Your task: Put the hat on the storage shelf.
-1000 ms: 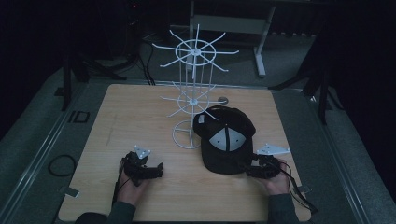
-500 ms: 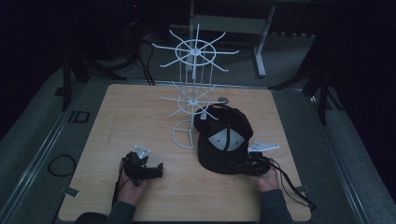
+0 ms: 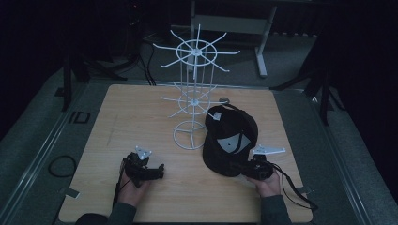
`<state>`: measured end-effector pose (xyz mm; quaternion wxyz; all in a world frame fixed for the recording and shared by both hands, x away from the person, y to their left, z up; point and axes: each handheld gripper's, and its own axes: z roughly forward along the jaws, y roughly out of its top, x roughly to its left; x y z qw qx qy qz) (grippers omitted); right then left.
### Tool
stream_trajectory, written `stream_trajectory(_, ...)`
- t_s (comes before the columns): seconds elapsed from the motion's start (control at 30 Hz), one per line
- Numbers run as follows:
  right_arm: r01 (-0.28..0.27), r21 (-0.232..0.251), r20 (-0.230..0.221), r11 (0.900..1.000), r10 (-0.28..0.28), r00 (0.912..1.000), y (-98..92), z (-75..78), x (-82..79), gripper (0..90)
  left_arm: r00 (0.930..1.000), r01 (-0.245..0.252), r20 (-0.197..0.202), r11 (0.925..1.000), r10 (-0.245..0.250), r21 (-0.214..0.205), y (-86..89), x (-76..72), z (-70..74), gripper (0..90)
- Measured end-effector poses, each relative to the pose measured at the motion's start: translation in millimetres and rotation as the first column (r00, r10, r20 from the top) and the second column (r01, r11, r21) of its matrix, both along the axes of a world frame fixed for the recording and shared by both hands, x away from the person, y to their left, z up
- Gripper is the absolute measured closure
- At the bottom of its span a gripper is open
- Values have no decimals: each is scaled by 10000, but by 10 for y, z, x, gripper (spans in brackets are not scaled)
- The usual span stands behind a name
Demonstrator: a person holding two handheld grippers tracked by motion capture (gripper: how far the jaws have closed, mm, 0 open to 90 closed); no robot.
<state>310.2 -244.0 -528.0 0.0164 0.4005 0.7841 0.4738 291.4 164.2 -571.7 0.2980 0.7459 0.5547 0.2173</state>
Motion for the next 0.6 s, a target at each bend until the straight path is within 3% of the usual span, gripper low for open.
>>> stream_trajectory(0.23,723,62,159,9974,-724,9973,-83,54,-39,806,10000,11,-2,10000,-11,4,-1,0,0,1)
stream_trajectory(0.6,1935,241,588,9808,-1946,9791,-260,106,-81,863,10000,12,-10,10000,-12,22,0,-1,1,1)
